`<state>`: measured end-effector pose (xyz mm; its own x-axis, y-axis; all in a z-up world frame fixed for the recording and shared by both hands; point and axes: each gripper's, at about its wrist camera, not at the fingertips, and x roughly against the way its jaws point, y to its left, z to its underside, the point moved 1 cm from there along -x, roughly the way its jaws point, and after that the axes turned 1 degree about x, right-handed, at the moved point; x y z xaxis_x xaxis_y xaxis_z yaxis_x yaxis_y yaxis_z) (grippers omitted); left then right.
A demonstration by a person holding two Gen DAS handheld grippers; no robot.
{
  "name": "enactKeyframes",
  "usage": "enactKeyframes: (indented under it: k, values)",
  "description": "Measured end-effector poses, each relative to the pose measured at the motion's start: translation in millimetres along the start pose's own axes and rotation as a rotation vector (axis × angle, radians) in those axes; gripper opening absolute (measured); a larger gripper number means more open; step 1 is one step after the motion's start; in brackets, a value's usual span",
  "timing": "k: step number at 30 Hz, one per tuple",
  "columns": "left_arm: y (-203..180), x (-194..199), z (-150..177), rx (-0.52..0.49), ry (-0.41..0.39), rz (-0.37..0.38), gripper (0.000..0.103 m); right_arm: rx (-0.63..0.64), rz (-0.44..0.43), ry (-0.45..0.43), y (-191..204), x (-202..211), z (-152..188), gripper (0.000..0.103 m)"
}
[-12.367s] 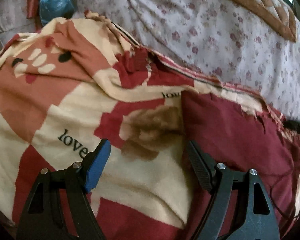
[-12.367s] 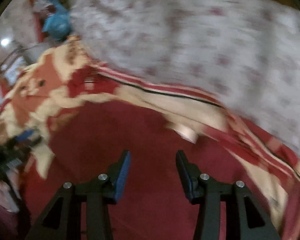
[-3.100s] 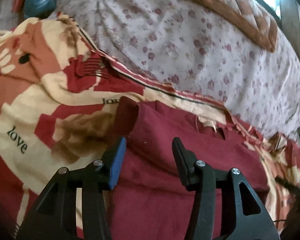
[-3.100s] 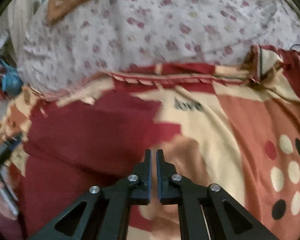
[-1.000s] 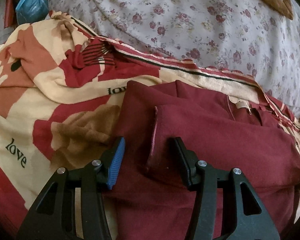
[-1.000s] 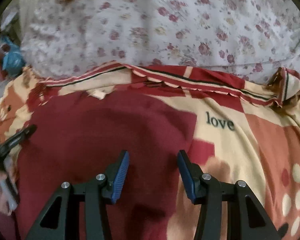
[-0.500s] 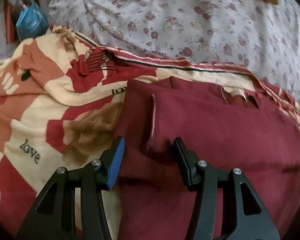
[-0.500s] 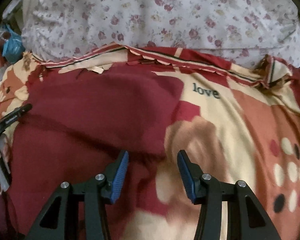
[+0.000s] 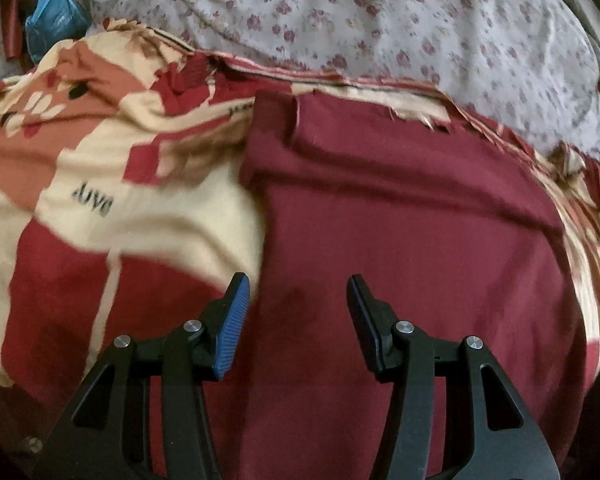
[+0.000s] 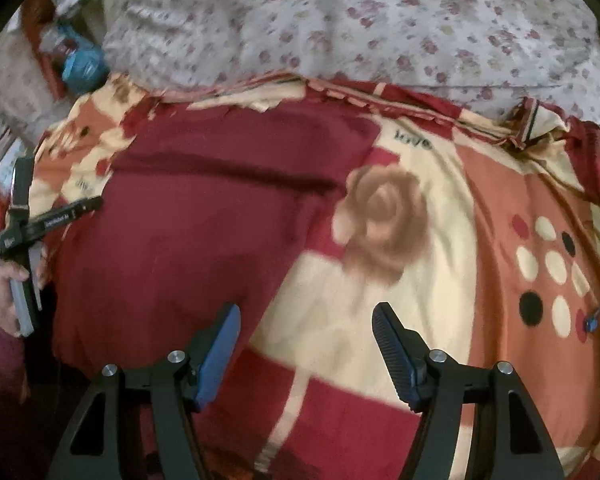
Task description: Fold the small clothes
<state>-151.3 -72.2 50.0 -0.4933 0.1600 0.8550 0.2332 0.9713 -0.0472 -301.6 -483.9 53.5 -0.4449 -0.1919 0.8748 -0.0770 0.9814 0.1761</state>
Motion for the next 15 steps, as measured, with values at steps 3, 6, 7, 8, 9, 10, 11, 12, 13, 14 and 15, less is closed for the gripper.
enactKeyframes:
  k: [3,6,7,8,9,10,11,12,13,14,15]
  values:
    - [9.2,11.3,20.5,0.002,0.045,0.026,0.050,0.062,-0.031,0.031,10.0,2.1,15.5,0.066]
    - [16.2,21.4,36.8,0.018,0.064,0.027,0.050,0.062,-0.125,0.044,20.0,-2.3,30.5,0.070]
    - [17.8,24.5,42.9,0.021,0.069,0.026,0.050,0.059,-0.166,0.062,24.4,-7.5,36.7,0.070]
    - [19.0,26.4,48.6,0.024,0.076,0.025,0.050,0.062,-0.186,0.077,28.0,-12.6,41.9,0.070]
    - [20.3,28.5,55.5,0.028,0.088,0.025,0.050,0.072,-0.192,0.093,32.8,-18.2,47.8,0.070]
    - [21.5,29.6,60.4,0.030,0.099,0.025,0.050,0.080,-0.191,0.106,37.4,-22.9,53.2,0.070]
    - [22.3,30.4,65.5,0.030,0.110,0.029,0.050,0.082,-0.201,0.123,40.7,-29.1,59.6,0.070]
    - [23.6,30.6,71.8,0.029,0.129,0.035,0.050,0.077,-0.217,0.138,41.7,-32.7,63.2,0.070]
    - [24.6,30.5,76.4,0.032,0.142,0.037,0.050,0.067,-0.242,0.160,42.8,-37.4,68.2,0.070]
    - [25.5,30.4,82.5,0.036,0.162,0.041,0.050,0.058,-0.258,0.178,43.1,-40.0,71.8,0.070]
    - [26.5,30.7,86.2,0.036,0.174,0.046,0.050,0.045,-0.280,0.194,43.3,-42.8,75.7,0.070]
